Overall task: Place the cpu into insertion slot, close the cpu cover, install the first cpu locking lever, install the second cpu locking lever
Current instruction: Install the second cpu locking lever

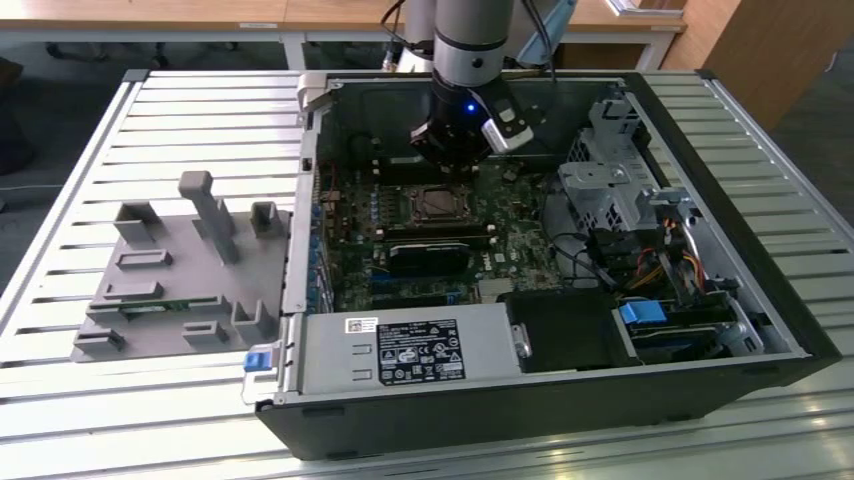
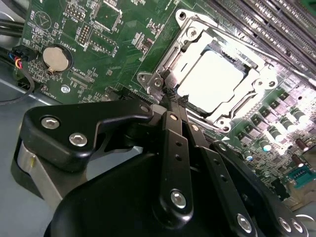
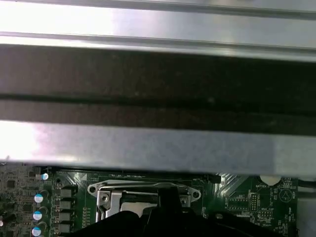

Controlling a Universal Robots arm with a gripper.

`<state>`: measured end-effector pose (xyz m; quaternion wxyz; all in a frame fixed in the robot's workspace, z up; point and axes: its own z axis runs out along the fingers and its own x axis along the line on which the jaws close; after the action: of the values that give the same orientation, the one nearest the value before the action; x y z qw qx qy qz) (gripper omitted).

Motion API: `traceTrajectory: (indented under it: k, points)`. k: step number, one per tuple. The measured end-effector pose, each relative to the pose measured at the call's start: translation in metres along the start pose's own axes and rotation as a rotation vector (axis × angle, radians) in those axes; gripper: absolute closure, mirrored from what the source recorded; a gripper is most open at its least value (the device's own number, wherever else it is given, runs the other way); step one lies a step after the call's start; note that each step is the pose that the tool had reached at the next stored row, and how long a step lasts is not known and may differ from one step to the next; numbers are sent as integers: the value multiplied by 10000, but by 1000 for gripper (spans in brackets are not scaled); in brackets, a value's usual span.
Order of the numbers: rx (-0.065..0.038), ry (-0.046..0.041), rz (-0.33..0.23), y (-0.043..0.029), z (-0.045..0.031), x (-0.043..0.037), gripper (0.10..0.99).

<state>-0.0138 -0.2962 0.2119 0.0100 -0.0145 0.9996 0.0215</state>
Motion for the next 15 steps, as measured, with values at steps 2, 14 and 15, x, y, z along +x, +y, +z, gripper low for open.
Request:
traceTrajectory:
  k: [2, 14, 15]
  points:
    - [2, 6, 1, -3, -17, 0, 980]
    - [-2, 20, 1, -115, -253, -2, 980]
    - [-1, 21, 1, -151, -254, -1, 980]
